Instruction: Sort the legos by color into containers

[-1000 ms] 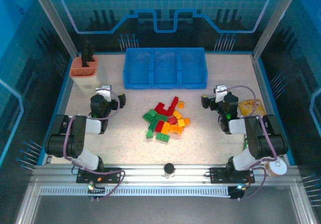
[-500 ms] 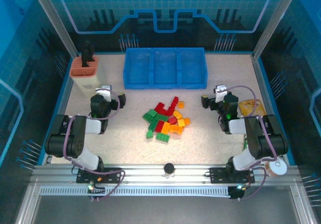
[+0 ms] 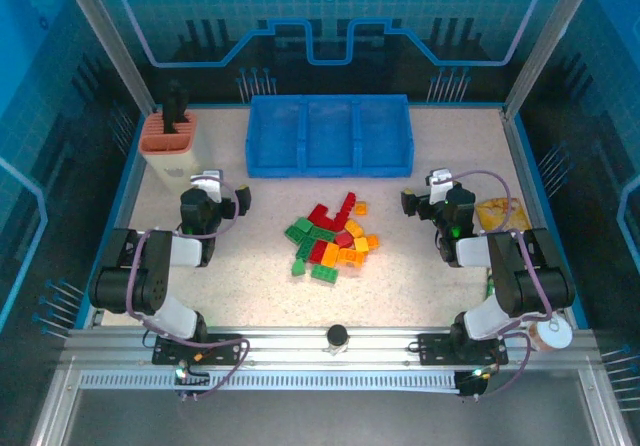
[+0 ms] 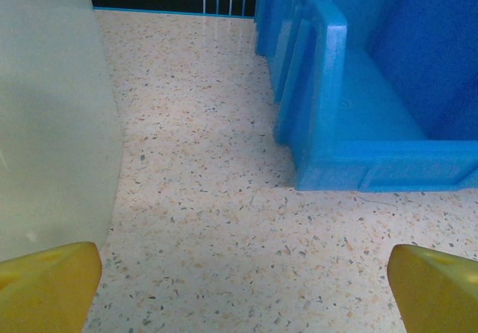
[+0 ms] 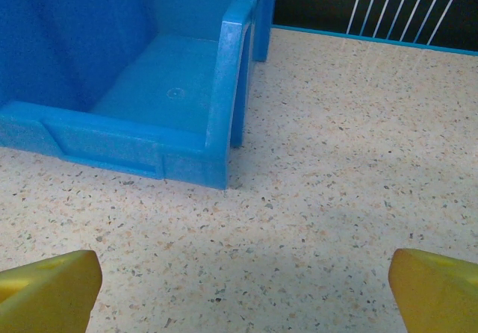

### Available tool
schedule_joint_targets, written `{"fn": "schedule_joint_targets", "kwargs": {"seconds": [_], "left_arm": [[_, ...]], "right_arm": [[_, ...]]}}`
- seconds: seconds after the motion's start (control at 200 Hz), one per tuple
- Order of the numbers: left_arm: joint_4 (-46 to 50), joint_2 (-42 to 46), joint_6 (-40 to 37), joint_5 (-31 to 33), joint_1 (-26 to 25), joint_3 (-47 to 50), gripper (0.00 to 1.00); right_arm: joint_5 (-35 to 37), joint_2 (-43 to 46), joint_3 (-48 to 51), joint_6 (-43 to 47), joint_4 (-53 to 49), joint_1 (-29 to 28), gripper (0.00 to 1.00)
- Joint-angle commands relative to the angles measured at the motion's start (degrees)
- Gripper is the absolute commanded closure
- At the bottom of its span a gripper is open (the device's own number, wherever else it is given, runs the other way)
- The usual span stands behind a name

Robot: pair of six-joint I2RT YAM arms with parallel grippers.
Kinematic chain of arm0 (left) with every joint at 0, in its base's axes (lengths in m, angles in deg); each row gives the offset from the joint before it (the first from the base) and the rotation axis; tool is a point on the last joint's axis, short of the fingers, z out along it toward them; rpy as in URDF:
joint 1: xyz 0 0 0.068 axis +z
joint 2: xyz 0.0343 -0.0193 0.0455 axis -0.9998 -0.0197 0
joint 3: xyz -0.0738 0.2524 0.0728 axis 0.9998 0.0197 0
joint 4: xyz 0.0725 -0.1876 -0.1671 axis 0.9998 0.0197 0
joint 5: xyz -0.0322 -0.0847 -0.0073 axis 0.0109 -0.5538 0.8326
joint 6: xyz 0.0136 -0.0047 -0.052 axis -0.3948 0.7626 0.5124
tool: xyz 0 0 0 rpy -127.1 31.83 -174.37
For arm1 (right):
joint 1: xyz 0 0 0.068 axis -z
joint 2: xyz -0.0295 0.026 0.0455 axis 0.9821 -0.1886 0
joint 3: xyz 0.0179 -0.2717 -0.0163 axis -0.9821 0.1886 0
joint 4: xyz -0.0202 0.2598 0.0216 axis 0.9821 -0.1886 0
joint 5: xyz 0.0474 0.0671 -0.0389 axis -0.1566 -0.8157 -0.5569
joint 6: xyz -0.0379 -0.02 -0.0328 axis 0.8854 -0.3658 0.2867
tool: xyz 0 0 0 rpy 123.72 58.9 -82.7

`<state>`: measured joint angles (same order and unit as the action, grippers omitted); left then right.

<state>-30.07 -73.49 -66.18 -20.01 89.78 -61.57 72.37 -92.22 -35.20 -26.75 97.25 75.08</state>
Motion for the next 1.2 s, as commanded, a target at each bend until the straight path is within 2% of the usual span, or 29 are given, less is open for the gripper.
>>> {"fn": "schedule_joint_targets", "kwargs": {"seconds": [0.0, 0.015, 0.06, 0.125, 0.18, 0.22, 0.245, 0.28, 0.32, 0.35, 0.385, 0.44, 0.48, 0.515, 0.595, 0.655, 0.7, 0.74, 0.835, 0.905, 0.995, 1.096, 1.196], "left_arm": [[-1.76, 2.0, 1.69, 17.86, -4.43, 1.32, 0.01], [-2.27, 2.4, 0.85, 16.94, -4.54, 1.75, 0.01], [-5.87, 2.5, -1.84, 20.2, -7.5, 3.28, 0.01], [-16.41, 2.6, -3.37, 20.69, -8.29, 8.22, 0.01], [-20.23, 5.16, -5.68, 34.83, -12.47, 9.77, 0.01], [-16.45, 10.16, -5.04, 43.21, -13.97, 8.86, 0.01], [-11.23, 13.91, -4.86, 44.89, -14.33, 7.06, 0.01], [1.57, 19.43, -5.05, 41.6, -14.35, 2.58, 0.01], [21.43, 24.73, -4.42, 37.58, -14.35, -5.67, 0.01], [35.91, 27.15, -2.4, 36.58, -14.35, -12.5, 0.01], [48.64, 28.25, 0.63, 36.68, -14.33, -20.38, 0.01], [61.61, 28.87, 6.59, 35.58, -14.22, -29.44, 0.01], [68.48, 29.45, 12.64, 33.74, -14.21, -33.97, 0.01], [73.8, 30.29, 16.98, 29.17, -13.86, -36.43, 0.01], [76.1, 34.67, 18.91, 10.33, -13.46, -35.27, 0.01], [77.7, 37.55, 25.26, 5.17, -15.48, -32.54, 0.01], [79.53, 38.46, 26.75, 1.99, -18.75, -31.06, 0.01], [82.41, 38.65, 27.34, 2.45, -23.38, -30.55, 0.01], [88.39, 39.06, 29.2, 8.46, -35.32, -29.21, 0.01], [89.3, 40.05, 32.28, 10.69, -41.61, -26.55, 0.01], [87.9, 40.06, 37.4, 10.08, -46.12, -23.11, 0.03], [87.53, 37.95, 39.39, 11.34, -50.27, -21.24, 0.1], [88.75, 35.07, 40.07, 12.03, -51.07, -20.87, 0.15]], "right_arm": [[4.79, 3.55, -0.6, 0.47, -2.07, -1.11, 0.0], [5.27, 5.29, -1.02, 1.1, -4.39, -1.79, 0.0], [5.37, 10.97, -2.69, 3.1, -12.17, -3.49, 0.0], [7.63, 19.11, -5.6, 5.47, -21.64, -7.39, 0.0], [7.85, 24.36, -8.39, 5.88, -28.0, -10.29, 0.0], [8.28, 27.24, -10.6, 1.66, -32.28, -11.48, 0.0], [8.33, 28.96, -12.24, -3.68, -36.49, -11.47, 0.0], [8.56, 31.35, -15.28, -14.25, -46.85, -10.87, 0.0], [9.31, 33.46, -17.7, -24.7, -58.31, -10.23, 0.0], [9.54, 34.75, -17.06, -30.94, -59.67, -9.99, 0.0], [-0.08, 35.84, -15.19, -32.45, -56.66, -8.32, 0.0], [-8.71, 35.95, -14.55, -36.26, -56.13, -7.46, 0.0], [-10.98, 35.4, -15.72, -37.02, -58.5, -8.32, 0.0], [-10.81, 35.16, -16.79, -36.74, -60.78, -9.85, 0.0], [-6.5, 36.42, -18.33, -36.39, -66.07, -14.51, 0.0], [-3.84, 38.02, -18.74, -37.18, -69.65, -16.86, 0.0], [-2.98, 39.46, -18.54, -38.48, -71.9, -17.83, 0.0], [-3.42, 40.57, -18.2, -39.36, -73.69, -18.09, 0.0], [-4.44, 42.07, -18.12, -39.09, -78.02, -18.97, 0.0], [-2.65, 42.86, -17.76, -38.64, -80.37, -21.01, 0.0], [-1.34, 43.41, -16.68, -39.6, -81.58, -23.81, 0.05], [-1.34, 42.83, -15.72, -40.8, -81.42, -27.01, 0.13], [-0.37, 40.68, -16.51, -41.14, -81.71, -30.31, 0.15]]}}
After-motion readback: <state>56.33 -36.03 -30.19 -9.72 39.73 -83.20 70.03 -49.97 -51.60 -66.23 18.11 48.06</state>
